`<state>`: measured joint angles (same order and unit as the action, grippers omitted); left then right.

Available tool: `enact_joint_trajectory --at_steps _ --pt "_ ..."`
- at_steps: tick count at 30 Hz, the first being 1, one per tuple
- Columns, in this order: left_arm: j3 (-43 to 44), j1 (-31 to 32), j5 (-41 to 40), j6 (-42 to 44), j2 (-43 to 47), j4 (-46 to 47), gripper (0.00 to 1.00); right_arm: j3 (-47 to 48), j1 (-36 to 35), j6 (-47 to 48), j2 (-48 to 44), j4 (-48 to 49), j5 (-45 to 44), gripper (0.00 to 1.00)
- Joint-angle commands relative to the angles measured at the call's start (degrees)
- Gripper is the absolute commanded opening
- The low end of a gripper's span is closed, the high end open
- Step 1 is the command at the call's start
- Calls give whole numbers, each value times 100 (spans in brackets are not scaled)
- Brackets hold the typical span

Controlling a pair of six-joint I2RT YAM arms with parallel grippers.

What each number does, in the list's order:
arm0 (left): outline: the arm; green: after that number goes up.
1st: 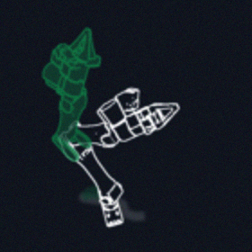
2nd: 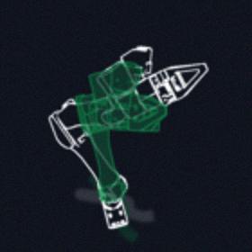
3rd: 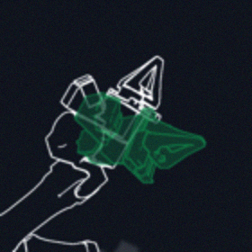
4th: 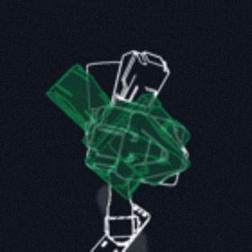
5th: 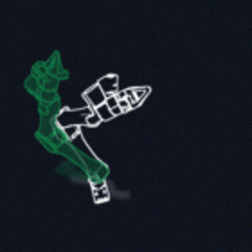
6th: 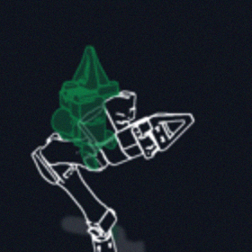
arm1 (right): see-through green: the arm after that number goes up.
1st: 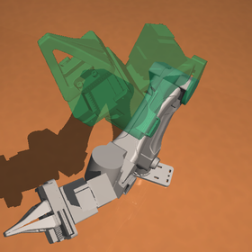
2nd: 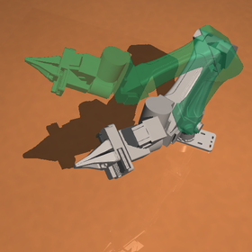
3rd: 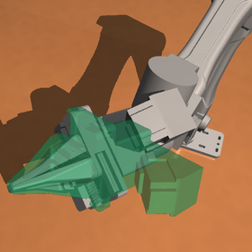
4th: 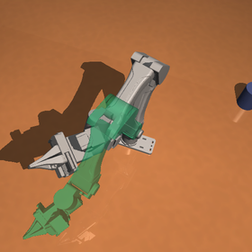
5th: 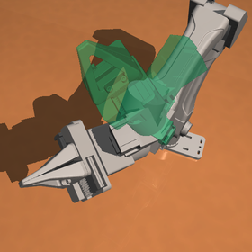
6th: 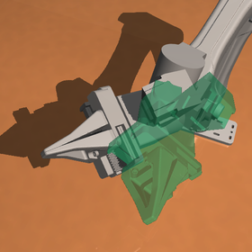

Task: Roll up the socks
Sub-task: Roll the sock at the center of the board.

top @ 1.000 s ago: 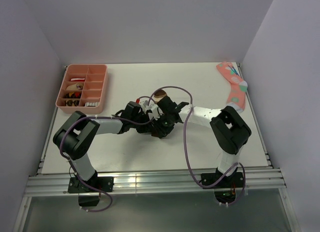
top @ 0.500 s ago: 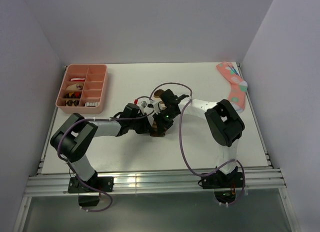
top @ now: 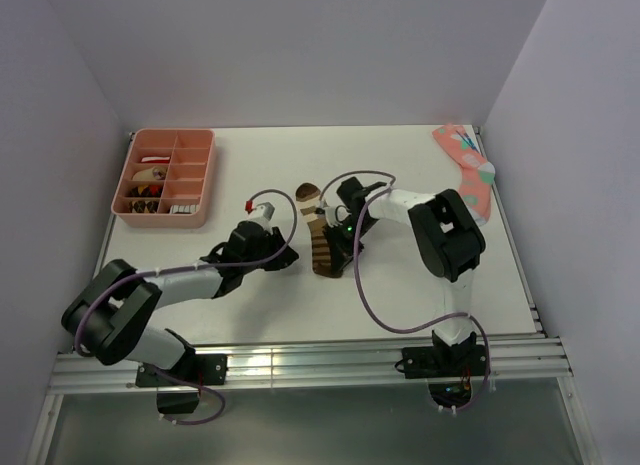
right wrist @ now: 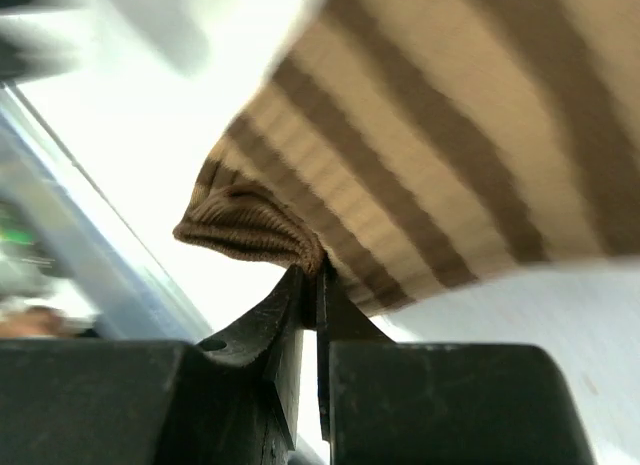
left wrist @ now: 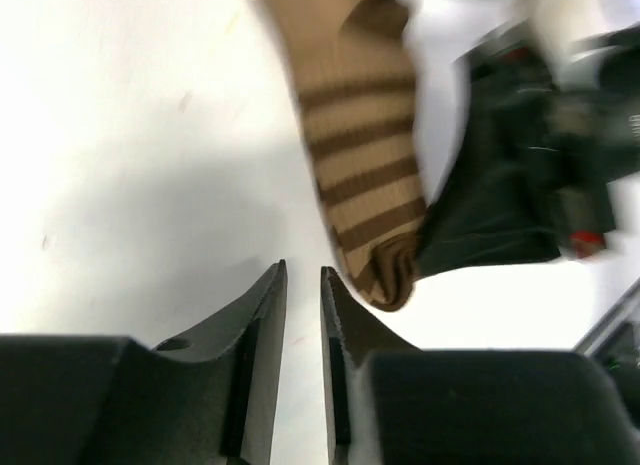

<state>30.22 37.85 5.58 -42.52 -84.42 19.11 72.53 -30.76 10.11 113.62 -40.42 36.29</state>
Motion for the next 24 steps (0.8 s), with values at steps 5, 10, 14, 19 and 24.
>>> enact_joint_trajectory --at_steps 5,10,14,19,24 --pt "-385 30 -349 524 541 1769 28 -82 457 -404 467 -862 -756 0" --pt "-709 362 31 1043 339 2842 28 111 484 -387 634 -1029 -764 0" --pt "-763 855 65 1378 23 3529 30 305 484 -387 775 -1152 -685 0" --pt "-658 979 697 1431 -610 3994 36 419 484 -369 898 -1204 -711 0" --pt "-447 1041 734 1536 -1058 3977 38 481 484 -387 960 -1213 -702 0"
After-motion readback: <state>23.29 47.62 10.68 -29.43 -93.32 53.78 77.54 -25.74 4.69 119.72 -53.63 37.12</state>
